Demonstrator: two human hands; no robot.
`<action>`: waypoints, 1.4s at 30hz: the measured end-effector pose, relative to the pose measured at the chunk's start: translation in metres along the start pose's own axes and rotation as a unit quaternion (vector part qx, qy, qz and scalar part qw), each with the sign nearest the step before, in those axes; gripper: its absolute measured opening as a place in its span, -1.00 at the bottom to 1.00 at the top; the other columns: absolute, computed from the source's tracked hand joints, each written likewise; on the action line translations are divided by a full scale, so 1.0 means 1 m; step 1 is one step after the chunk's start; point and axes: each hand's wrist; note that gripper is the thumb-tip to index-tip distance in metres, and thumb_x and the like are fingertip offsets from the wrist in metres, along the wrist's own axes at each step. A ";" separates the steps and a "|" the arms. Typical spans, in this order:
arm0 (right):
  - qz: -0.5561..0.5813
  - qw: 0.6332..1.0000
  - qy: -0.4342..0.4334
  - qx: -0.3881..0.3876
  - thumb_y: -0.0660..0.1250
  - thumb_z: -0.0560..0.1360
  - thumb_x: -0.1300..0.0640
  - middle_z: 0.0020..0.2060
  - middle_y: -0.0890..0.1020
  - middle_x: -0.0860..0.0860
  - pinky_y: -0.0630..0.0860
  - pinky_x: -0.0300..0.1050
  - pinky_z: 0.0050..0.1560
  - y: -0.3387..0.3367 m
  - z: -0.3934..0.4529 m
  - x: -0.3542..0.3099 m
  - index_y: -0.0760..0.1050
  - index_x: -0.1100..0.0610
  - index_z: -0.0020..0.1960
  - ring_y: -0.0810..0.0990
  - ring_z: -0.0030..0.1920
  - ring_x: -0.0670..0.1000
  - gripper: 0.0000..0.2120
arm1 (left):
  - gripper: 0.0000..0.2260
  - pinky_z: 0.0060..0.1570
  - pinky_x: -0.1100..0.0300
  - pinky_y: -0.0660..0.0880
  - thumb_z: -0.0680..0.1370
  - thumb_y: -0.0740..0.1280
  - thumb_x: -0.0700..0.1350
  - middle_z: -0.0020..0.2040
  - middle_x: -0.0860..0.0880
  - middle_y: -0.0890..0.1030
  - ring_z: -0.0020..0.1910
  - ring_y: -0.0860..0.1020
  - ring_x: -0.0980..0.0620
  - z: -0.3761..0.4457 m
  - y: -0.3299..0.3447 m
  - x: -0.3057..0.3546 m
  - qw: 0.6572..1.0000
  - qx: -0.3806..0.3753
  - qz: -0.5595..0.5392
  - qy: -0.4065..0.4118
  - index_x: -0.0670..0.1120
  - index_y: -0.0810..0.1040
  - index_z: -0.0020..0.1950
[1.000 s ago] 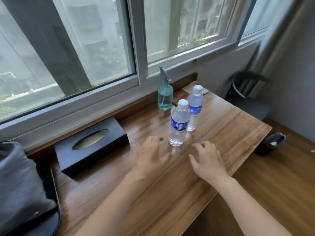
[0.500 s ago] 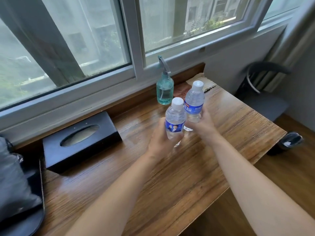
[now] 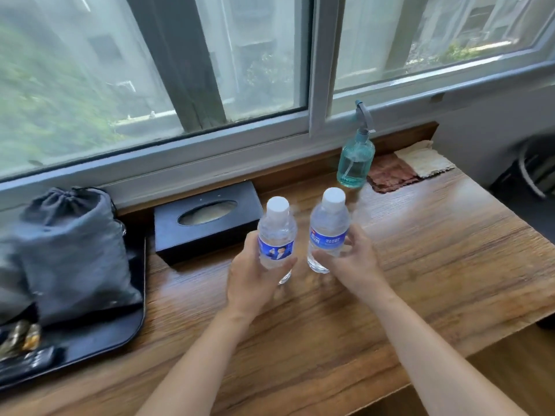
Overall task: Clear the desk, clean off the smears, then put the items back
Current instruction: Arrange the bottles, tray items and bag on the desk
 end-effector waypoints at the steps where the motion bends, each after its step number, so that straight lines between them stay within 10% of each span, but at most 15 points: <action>1: 0.001 1.000 -0.011 -0.022 0.66 0.32 0.14 0.05 0.67 -0.23 0.59 -0.26 0.02 0.014 -0.003 -0.005 0.52 -0.13 0.20 0.61 0.07 -0.24 -0.46 | -0.48 0.02 -0.09 0.63 0.38 0.63 0.13 0.04 0.18 0.69 0.00 0.68 0.06 -0.004 -0.015 -0.008 1.000 0.019 0.016 -0.012 0.16 0.45 0.21; 8: -0.018 0.983 -0.080 -0.165 0.63 0.33 0.06 0.02 0.66 -0.27 0.59 -0.13 0.03 0.125 -0.018 -0.041 0.53 -0.18 0.16 0.61 0.07 -0.18 -0.52 | -0.43 -0.12 0.00 0.54 0.30 0.66 0.20 -0.06 -0.04 0.72 -0.04 0.67 -0.25 -0.023 -0.114 -0.061 0.973 0.176 0.112 -0.097 0.04 0.41 0.08; 16: 0.020 0.954 -0.098 -0.283 0.59 0.44 0.23 0.11 0.70 -0.17 0.60 -0.21 0.09 0.207 -0.032 -0.076 0.53 -0.11 0.27 0.67 0.13 -0.14 -0.50 | -0.29 0.00 -0.06 0.59 0.35 0.57 0.33 0.05 -0.05 0.68 0.07 0.68 -0.23 -0.037 -0.165 -0.087 0.968 0.182 0.099 -0.144 -0.08 0.37 0.22; 21: 0.019 0.956 -0.092 -0.280 0.58 0.45 0.24 0.14 0.69 -0.07 0.62 0.07 0.21 0.212 -0.029 -0.077 0.53 -0.02 0.30 0.66 0.17 -0.07 -0.51 | -0.25 0.02 -0.02 0.54 0.39 0.55 0.33 0.17 -0.05 0.60 0.14 0.63 -0.17 -0.037 -0.162 -0.096 0.979 0.142 0.102 -0.101 -0.10 0.32 0.30; 27: -0.012 0.980 -0.093 -0.175 0.65 0.36 0.02 0.13 0.61 -0.19 0.58 -0.05 0.17 0.220 -0.043 -0.069 0.48 -0.13 0.22 0.57 0.12 -0.18 -0.48 | -0.32 0.32 -0.03 0.43 0.53 0.51 0.08 0.30 0.12 0.50 0.32 0.52 -0.07 -0.040 -0.172 -0.110 0.995 0.062 0.068 -0.035 0.09 0.10 0.44; 42: -0.008 0.980 -0.102 -0.168 0.61 0.42 -0.03 0.14 0.66 -0.22 0.60 0.10 0.21 0.228 -0.053 -0.074 0.52 -0.13 0.28 0.62 0.18 -0.13 -0.52 | -0.49 0.19 -0.05 0.61 0.41 0.63 0.03 0.06 0.25 0.70 0.06 0.66 0.25 -0.046 -0.196 -0.112 0.995 0.058 -0.065 -0.053 0.16 0.51 0.28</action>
Point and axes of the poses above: each hand's wrist, its own z-axis towards the middle knuckle, its own y-axis out of the palm, x = y × z
